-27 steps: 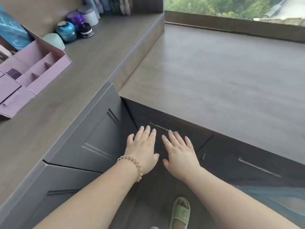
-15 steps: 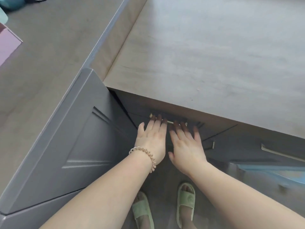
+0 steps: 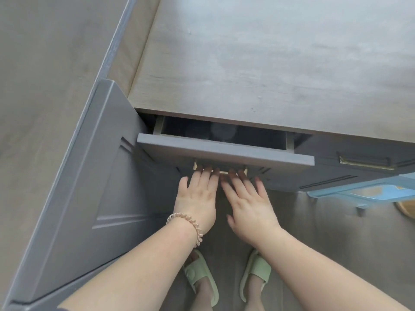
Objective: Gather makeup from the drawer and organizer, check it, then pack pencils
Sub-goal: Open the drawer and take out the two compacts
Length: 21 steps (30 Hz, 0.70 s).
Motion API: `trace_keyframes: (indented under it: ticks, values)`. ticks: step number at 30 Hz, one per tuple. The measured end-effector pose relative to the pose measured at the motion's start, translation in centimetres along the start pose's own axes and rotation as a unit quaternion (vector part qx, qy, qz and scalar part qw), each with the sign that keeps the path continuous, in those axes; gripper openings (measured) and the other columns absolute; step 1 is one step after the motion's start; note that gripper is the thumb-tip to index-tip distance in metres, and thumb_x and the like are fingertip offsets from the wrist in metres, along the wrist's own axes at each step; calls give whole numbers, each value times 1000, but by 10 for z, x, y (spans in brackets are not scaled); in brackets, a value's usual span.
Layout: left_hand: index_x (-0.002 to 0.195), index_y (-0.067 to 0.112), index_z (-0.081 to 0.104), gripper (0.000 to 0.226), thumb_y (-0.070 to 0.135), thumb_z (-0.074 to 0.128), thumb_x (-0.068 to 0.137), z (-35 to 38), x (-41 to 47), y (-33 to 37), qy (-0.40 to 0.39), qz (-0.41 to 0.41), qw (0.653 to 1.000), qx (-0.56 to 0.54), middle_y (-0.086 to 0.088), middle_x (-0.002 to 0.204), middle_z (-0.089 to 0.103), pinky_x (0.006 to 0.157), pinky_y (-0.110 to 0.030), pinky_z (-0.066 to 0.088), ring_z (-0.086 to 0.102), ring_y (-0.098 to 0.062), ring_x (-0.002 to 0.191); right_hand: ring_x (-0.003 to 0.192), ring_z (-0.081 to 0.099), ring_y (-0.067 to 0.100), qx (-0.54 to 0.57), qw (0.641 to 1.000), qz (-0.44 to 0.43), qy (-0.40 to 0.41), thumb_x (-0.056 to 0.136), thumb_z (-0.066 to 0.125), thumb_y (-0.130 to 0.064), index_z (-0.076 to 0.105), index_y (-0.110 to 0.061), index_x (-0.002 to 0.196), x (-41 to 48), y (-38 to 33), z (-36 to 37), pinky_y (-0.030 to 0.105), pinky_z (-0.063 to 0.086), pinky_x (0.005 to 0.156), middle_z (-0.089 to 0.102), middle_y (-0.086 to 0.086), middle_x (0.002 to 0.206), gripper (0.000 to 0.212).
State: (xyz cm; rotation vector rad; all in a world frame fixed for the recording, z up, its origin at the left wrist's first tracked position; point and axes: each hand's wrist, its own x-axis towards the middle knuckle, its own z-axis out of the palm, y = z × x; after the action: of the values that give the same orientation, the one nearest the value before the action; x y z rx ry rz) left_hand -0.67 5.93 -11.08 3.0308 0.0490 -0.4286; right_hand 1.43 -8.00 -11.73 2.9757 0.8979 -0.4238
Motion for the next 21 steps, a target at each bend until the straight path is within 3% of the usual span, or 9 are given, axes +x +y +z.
trace_keyframes:
  ticks: [3,6,8,12,21]
  values:
    - [138,20,35,75,23,62,68,-8,-24,1,88,9,996,-25,-3,135,42,101,-40,27,29,-23,130,133,39,23,25,998,-11,65,65,70,-32,39,-21,140,-24,-2,-13,46,15,113,43,4,144,82]
    - [139,21,33,80,20,62,64,-28,-23,-1,205,16,978,-21,-5,140,36,105,-45,25,29,-27,134,138,25,27,18,985,9,170,69,68,-31,36,-23,142,-31,3,-31,47,12,112,29,7,150,81]
    - [146,21,20,89,22,60,68,-50,-11,-5,182,-8,983,4,-7,153,24,111,-48,17,17,-28,142,141,18,31,11,983,51,176,68,70,-33,30,-24,144,-22,8,-41,48,8,112,22,9,153,86]
    - [146,24,-19,86,30,45,89,-61,3,-12,40,-29,997,60,-5,160,-6,116,-50,-2,-10,-25,147,143,19,35,-20,992,86,92,71,68,-38,17,-24,148,-6,12,-49,53,13,113,25,11,155,93]
    - [142,23,-29,84,25,38,93,-49,-39,-6,11,-41,998,51,-8,158,-18,114,-51,-10,-19,-29,145,136,33,37,-19,996,55,71,64,73,-38,26,-20,146,-42,3,-39,54,18,109,36,13,149,97]
